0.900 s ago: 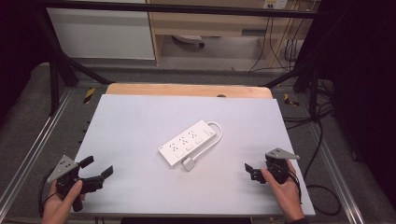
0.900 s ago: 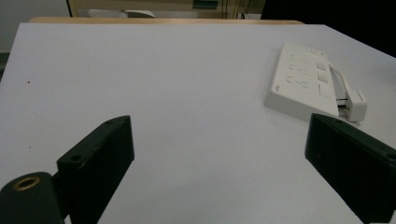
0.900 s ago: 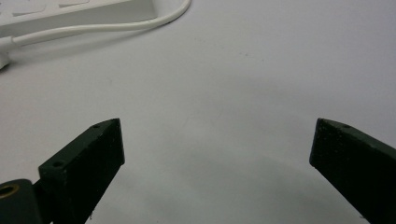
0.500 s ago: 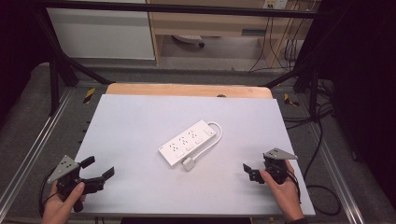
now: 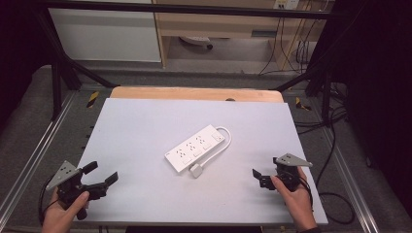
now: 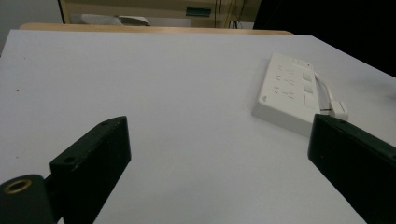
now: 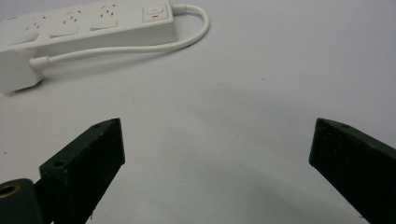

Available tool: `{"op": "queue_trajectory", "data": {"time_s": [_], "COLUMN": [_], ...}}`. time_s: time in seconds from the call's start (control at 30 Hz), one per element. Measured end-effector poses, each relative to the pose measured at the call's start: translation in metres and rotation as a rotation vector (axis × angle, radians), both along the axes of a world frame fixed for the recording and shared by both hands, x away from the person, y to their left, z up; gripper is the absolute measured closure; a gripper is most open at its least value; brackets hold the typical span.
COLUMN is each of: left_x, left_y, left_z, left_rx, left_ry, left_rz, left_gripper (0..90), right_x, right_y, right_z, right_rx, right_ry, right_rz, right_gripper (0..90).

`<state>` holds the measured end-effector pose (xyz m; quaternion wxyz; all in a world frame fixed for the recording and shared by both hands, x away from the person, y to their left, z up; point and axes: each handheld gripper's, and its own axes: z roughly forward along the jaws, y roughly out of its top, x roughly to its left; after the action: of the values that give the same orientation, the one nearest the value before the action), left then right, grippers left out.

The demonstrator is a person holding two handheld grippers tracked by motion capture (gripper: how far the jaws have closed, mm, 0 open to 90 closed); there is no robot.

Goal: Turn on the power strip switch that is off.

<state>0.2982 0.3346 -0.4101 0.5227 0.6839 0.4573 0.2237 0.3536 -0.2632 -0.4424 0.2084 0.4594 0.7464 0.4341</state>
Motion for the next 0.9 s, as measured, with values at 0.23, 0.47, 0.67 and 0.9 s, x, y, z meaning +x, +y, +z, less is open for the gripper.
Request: {"op": "queue_trajectory", "data": {"time_s": [0.23,0.47,0.67,0.9], "left_x": [0.002,0.006,0.008,0.015], "left_y": [-0.002,-0.006,-0.010,-0.018], "left_z": [0.012,0.021,0.027,0.033], "left_rx": [-0.014,-0.018,-0.028,-0.010], "left_ry": [-0.008,-0.021,-0.033,-0.031], "left_rz": [-0.014,-0.022,-0.033,-0.057], "left_gripper": [5.6,5.7,5.7,5.7], "right_x": [0.000,0.001,0.001,0.001], "right_y": [-0.001,-0.001,-0.001,-0.001], "right_z": [0.000,0.000,0.000,0.000], "right_rx": [0.009,0.014,0.016,0.019], "right_ry": [0.000,0.001,0.006,0.008], "right_rz": [0.001,-0.003,-0.007,-0.011], "right_gripper": [3.7,3.6,3.6,3.5]}}
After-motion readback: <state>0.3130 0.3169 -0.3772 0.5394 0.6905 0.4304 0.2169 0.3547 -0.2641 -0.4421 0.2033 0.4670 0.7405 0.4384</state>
